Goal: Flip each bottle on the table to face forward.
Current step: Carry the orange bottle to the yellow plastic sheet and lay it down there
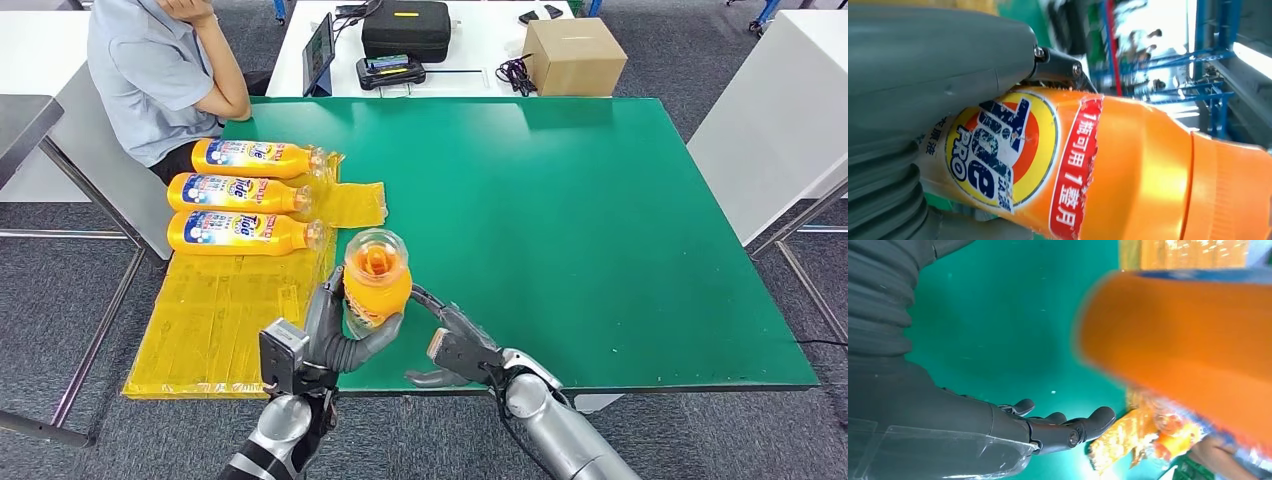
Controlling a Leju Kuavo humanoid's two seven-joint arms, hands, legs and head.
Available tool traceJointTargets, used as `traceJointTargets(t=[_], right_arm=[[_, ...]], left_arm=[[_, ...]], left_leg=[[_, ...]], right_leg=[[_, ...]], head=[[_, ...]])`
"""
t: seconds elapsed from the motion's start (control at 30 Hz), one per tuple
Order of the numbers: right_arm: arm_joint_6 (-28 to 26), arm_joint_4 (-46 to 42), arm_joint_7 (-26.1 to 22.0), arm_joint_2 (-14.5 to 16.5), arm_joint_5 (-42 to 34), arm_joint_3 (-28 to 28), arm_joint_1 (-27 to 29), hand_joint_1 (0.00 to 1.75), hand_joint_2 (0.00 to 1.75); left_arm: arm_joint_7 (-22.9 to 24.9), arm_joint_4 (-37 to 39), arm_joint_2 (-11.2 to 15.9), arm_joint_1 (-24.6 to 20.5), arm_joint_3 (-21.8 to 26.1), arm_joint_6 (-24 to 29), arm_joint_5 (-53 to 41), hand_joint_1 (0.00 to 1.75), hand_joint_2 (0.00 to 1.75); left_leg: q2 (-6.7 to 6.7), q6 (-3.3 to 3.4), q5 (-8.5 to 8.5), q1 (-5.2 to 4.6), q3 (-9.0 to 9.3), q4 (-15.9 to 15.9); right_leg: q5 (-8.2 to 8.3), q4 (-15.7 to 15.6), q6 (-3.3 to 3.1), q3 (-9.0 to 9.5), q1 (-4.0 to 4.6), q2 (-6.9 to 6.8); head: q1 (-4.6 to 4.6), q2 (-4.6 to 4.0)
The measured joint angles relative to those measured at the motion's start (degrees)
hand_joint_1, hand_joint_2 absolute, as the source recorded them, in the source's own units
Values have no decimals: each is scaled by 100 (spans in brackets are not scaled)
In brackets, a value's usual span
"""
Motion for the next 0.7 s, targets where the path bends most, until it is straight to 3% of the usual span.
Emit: traceJointTargets(t=[0.23, 0.37, 0.53, 0.7], right_arm=[[-276, -21, -2, -42, 374, -148, 154, 0, 175], [-357, -173, 10, -73, 554, -291, 306, 0, 175], [-415, -351, 25, -101, 703, -423, 462, 0, 175], [-447, -475, 26, -110, 798, -496, 587, 0, 175]], left_arm=[[491, -72, 446, -1, 336, 771, -2110, 175, 175], [750, -72, 712, -6, 780, 862, -2703, 157, 175], [1168, -3, 1028, -36, 1284, 1099, -3664, 175, 175], [1486, 250, 1289, -112, 1679, 1338, -4495, 175, 175]], left_leg=[[2, -2, 1, 1, 1, -1], [2, -2, 1, 2, 1, -1], [3, -2, 1, 4, 1, -1], [3, -2, 2, 4, 1, -1]], right_leg=[[0, 1, 0, 0, 0, 1], [0, 1, 0, -1, 1, 1], [0, 1, -1, -3, 1, 2], [0, 1, -1, -3, 1, 2]], head=[[1, 0], [1, 0], [1, 0], [2, 0]])
